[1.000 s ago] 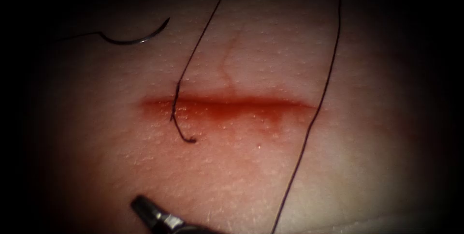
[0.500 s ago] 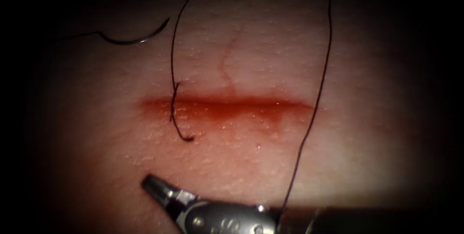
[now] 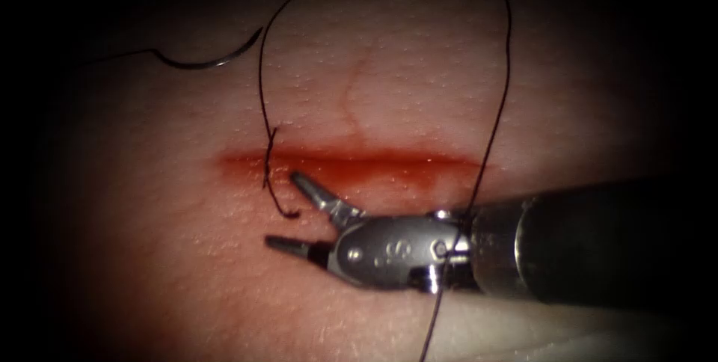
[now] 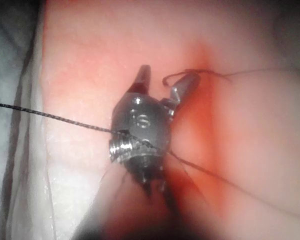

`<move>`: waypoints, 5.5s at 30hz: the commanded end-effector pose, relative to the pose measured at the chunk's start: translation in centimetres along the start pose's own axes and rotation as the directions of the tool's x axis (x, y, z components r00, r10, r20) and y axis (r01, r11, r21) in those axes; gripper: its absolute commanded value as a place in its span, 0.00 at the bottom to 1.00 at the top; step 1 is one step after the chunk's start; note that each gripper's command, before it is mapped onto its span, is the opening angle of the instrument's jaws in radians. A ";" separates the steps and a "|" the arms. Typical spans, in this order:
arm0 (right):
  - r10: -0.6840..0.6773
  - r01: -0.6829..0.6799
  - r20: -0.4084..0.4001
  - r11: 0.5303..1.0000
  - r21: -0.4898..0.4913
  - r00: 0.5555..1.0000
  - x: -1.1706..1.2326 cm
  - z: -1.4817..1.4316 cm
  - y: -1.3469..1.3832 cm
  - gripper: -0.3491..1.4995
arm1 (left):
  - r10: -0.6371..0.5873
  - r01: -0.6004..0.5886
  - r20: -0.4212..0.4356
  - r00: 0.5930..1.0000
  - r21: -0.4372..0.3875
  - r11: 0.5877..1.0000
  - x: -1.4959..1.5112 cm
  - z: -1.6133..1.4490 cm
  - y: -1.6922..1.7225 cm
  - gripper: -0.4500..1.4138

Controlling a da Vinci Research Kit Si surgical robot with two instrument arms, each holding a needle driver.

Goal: Wound Closure
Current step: Pull the right gripper down and the left gripper up to tension the knot, then wrap the suture once clockwise around the right gripper, then grab the thread tail with the right tool

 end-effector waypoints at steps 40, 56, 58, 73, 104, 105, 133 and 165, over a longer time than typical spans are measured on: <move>0.124 -0.128 0.069 0.990 0.057 0.990 0.24 0.02 -0.53 0.00 | 0.010 -0.010 0.006 1.000 0.013 1.000 -0.18 0.18 -0.25 0.00; 0.108 -0.115 0.118 0.992 0.060 0.987 0.25 -0.06 -0.94 0.00 | 0.099 -0.102 0.064 0.993 0.039 0.994 -0.15 0.71 -0.50 0.00; 0.108 -0.116 0.118 0.991 0.060 0.987 0.26 -0.06 -0.95 0.00 | 0.103 -0.106 0.065 0.993 0.041 0.994 -0.15 0.74 -0.51 0.00; 0.129 -0.133 0.073 0.990 0.048 0.989 0.38 -0.04 -0.95 0.00 | 0.099 -0.100 0.010 0.995 0.041 0.994 -0.13 0.53 -0.42 0.00; 0.168 -0.155 -0.088 0.978 0.140 0.982 0.59 -0.09 -0.46 0.74 | -0.299 0.291 -0.435 0.849 -0.087 0.953 0.58 -1.30 -0.07 0.00; 0.181 -0.164 -0.093 0.973 0.163 0.979 0.59 -0.08 -0.41 0.72 | -0.314 0.302 -0.449 0.837 -0.100 0.948 0.61 -1.38 -0.05 0.00; 0.327 -0.245 -0.138 0.876 0.415 0.935 0.31 0.58 0.71 0.00 | -0.515 0.460 -0.517 0.684 -0.243 0.854 1.36 -2.61 0.51 0.00; 0.739 -0.401 -0.307 0.610 0.684 0.600 0.35 0.93 0.83 0.00 | -0.712 0.661 -0.595 0.372 -0.368 0.654 1.10 -2.50 1.28 0.00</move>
